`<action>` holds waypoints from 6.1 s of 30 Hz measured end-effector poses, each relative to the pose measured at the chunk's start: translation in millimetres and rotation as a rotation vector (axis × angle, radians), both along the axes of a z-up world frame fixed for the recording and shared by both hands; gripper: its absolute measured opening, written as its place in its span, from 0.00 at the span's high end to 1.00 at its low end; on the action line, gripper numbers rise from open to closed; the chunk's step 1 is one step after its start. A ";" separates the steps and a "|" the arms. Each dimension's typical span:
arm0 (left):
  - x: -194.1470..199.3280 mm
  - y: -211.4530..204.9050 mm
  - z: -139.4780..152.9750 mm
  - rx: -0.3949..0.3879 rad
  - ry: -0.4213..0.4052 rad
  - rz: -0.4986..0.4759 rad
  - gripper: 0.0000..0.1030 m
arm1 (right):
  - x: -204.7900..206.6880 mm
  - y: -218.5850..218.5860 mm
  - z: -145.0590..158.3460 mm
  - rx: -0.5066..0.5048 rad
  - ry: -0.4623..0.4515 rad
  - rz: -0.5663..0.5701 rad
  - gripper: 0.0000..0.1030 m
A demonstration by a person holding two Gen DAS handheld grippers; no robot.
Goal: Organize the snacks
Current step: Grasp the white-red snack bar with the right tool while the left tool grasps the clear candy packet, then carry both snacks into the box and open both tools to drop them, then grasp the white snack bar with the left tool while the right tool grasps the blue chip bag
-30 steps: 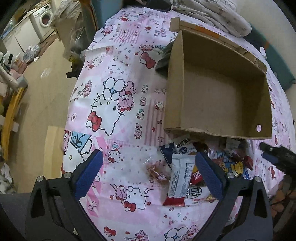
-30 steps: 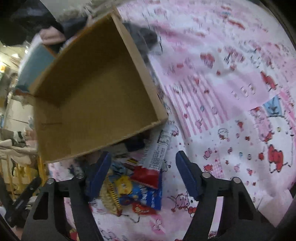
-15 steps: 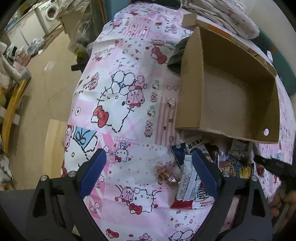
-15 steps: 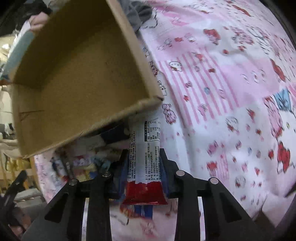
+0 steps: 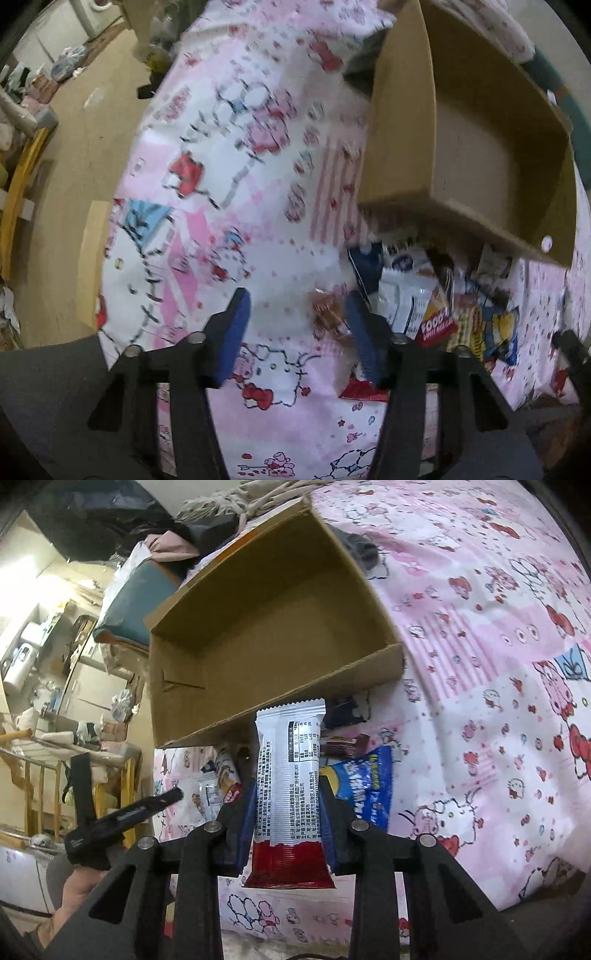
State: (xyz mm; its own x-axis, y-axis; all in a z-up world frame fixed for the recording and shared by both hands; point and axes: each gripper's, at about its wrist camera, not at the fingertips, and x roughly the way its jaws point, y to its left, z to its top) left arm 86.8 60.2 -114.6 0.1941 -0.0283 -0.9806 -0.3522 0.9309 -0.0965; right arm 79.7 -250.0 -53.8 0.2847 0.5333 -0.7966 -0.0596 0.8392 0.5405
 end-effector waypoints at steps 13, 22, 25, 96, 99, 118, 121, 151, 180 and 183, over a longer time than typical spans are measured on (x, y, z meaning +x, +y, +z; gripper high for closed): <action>9.7 -19.4 -33.7 -0.045 0.067 -0.016 0.64 | 18.1 22.6 -0.5 -0.018 -0.028 0.050 0.69; 9.0 -47.2 -17.6 0.052 0.024 -0.110 0.82 | 18.3 23.3 -1.0 -0.022 -0.033 0.046 0.69; 7.7 -44.5 -8.9 0.052 0.003 -0.102 0.82 | 18.1 22.0 -0.1 -0.015 -0.041 0.044 0.69; 119.9 -73.2 78.7 0.045 -0.333 -0.280 0.24 | 133.9 50.1 25.2 -0.204 -0.313 0.002 0.10; 117.6 -71.9 83.3 0.054 -0.346 -0.277 0.24 | 132.6 48.5 28.8 -0.217 -0.325 -0.013 0.10; 50.2 -43.2 110.1 0.071 -0.358 -0.214 0.24 | 65.6 23.8 49.5 -0.149 -0.279 -0.019 0.10; 34.2 -33.2 107.5 0.073 -0.341 -0.187 0.24 | 50.1 15.8 44.9 -0.143 -0.245 -0.042 0.10; -15.9 -84.2 -15.6 -0.046 0.008 -0.242 0.67 | 2.3 -0.8 9.6 -0.070 -0.068 -0.099 0.10; -37.4 -49.8 46.1 -0.131 -0.103 -0.170 0.74 | 42.5 37.7 -84.6 -0.287 0.218 0.004 0.30; -36.8 -49.5 47.1 -0.128 -0.110 -0.165 0.74 | 38.6 43.4 -79.2 -0.321 0.180 0.027 0.47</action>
